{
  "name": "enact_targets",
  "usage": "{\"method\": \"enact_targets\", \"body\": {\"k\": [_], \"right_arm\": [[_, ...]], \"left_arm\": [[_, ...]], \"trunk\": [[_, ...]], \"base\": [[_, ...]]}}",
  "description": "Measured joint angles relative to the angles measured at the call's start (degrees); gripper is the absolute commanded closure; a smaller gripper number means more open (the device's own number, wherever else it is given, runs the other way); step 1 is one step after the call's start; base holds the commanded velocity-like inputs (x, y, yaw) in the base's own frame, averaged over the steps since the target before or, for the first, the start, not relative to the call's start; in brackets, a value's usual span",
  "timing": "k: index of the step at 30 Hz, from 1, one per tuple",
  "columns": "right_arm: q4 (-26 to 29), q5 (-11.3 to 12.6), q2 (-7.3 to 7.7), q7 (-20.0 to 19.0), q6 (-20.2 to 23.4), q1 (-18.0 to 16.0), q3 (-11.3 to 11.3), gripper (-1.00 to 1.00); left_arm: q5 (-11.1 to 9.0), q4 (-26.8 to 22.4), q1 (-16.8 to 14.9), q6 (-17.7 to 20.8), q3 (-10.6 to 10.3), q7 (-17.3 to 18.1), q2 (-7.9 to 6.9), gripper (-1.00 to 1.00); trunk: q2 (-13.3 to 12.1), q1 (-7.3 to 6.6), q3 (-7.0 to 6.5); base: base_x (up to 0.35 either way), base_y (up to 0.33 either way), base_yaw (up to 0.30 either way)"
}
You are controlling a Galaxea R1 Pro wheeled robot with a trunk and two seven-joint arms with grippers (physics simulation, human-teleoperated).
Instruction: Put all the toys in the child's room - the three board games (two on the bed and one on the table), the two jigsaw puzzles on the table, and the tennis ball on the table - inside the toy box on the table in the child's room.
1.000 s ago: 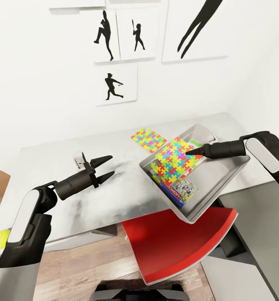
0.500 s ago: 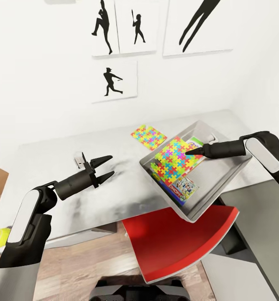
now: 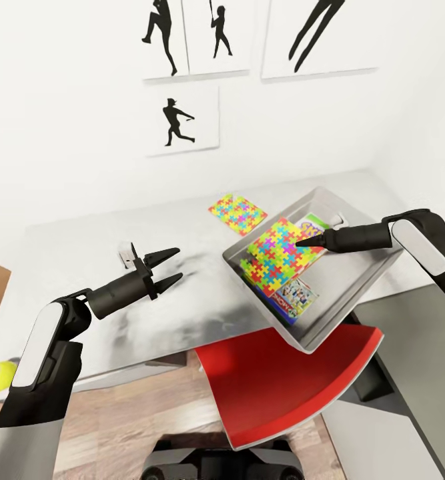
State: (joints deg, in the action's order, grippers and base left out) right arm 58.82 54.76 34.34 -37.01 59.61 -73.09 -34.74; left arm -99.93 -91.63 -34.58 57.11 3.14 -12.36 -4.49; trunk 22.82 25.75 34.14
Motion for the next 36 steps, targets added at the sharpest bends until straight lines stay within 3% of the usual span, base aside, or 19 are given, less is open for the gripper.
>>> {"method": "enact_targets", "body": {"k": [7, 21, 36], "right_arm": [[0.00, -0.38, -0.02, 0.07, -0.02, -0.02, 0.00, 1.00], [-0.14, -4.49, -0.04, -0.08, -2.68, -0.70, 0.08, 1.00], [-0.18, -4.93, 0.06, -0.14, -3.44, -1.31, 0.09, 1.00]], "left_arm": [[0.00, 0.00, -0.01, -0.03, -0.02, -0.03, 0.00, -1.00], [-0.01, 0.06, -0.01, -0.07, -0.03, -0.05, 0.04, -1.00], [-0.01, 0.09, -0.01, -0.07, -0.03, -0.05, 0.08, -1.00]], "trunk": [[0.00, 0.00, 0.65], [0.01, 0.00, 1.62], [0.00, 0.00, 1.75]], "base": [[0.000, 0.000, 0.000], [0.000, 0.000, 0.000], [0.000, 0.000, 0.000]]}}
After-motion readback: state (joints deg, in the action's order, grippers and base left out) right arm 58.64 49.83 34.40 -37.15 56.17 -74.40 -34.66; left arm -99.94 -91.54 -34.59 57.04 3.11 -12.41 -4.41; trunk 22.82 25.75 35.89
